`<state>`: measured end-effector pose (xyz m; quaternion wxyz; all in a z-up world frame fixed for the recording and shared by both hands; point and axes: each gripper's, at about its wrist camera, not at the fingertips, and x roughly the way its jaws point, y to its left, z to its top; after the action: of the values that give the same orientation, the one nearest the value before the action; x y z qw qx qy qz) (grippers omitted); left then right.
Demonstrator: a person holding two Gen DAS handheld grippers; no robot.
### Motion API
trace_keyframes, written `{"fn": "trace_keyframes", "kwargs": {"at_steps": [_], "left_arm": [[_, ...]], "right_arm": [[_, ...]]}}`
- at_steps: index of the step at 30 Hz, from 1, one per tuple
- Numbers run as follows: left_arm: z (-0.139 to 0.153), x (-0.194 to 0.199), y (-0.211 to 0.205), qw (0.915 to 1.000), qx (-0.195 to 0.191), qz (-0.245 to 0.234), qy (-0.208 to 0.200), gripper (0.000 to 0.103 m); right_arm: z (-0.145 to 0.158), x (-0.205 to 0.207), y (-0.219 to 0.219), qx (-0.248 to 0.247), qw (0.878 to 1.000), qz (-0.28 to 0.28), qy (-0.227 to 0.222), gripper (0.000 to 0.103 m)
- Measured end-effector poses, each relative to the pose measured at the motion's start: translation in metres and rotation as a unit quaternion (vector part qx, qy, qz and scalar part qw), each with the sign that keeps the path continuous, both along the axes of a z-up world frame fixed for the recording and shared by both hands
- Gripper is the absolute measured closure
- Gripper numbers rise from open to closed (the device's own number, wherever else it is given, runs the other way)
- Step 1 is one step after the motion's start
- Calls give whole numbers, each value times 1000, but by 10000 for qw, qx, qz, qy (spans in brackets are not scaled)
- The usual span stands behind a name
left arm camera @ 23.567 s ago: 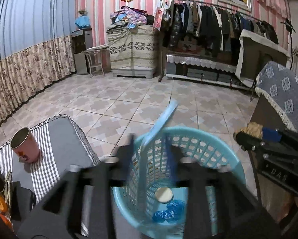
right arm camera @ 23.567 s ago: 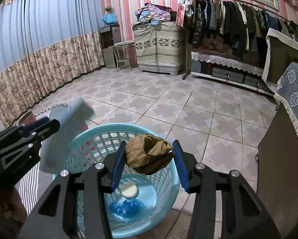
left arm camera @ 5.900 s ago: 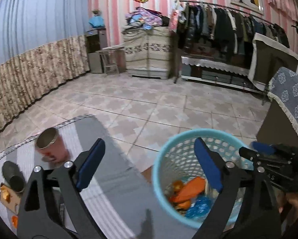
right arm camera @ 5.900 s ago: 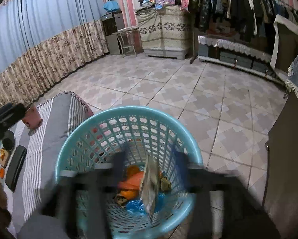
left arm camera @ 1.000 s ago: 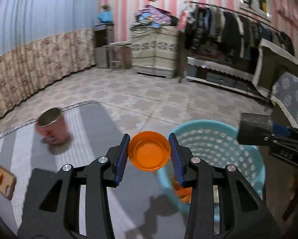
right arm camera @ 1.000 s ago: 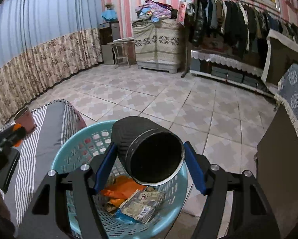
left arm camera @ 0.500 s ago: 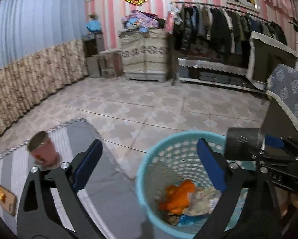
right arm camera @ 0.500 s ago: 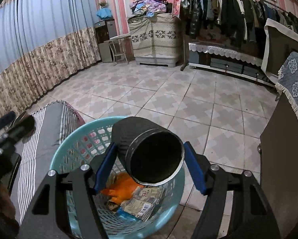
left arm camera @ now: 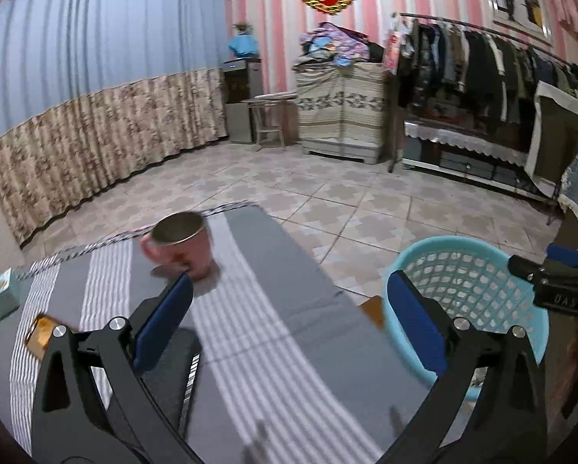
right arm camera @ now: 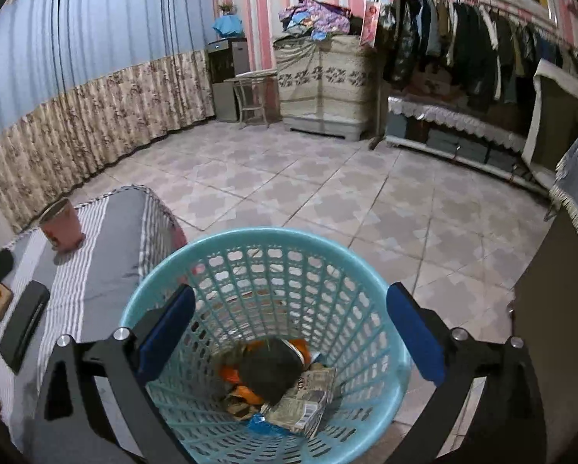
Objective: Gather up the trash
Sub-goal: 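Open the left gripper to drop the orange lid while the right releases the cylinder, then move the left gripper to the tray and grasp the round cracker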
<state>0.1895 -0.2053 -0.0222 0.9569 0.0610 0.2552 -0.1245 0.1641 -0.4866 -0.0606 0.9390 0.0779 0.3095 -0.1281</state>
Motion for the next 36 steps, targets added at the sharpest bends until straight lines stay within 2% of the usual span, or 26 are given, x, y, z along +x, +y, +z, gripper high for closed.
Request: {"fn": "trace_keyframes", "kwargs": {"at_steps": [6,11,17,25,33,36], "left_arm": [[-9,-8,52,9993,-112,323,137,6],[-14,-10,101,9976,-23,673,144,6],[-24,-7,168,9927,-52,1173,284,6],[-39,-1,246,9839,21,1734,439,6],[-48,26,295,9790,-140,1918,673,8],[-55,47,305,9779,-154,1893,868,15]], "right_arm": [[6,-3,24,-40,9997,94,-218,6],[3,-2,61,-149,9990,359,-241,6],[0,3,105,-44,9970,740,-221,6],[-12,5,156,-259,9923,1209,-30,6],[-19,6,162,-383,9924,1157,140,6],[-14,9,159,-377,9933,1085,105,6]]}}
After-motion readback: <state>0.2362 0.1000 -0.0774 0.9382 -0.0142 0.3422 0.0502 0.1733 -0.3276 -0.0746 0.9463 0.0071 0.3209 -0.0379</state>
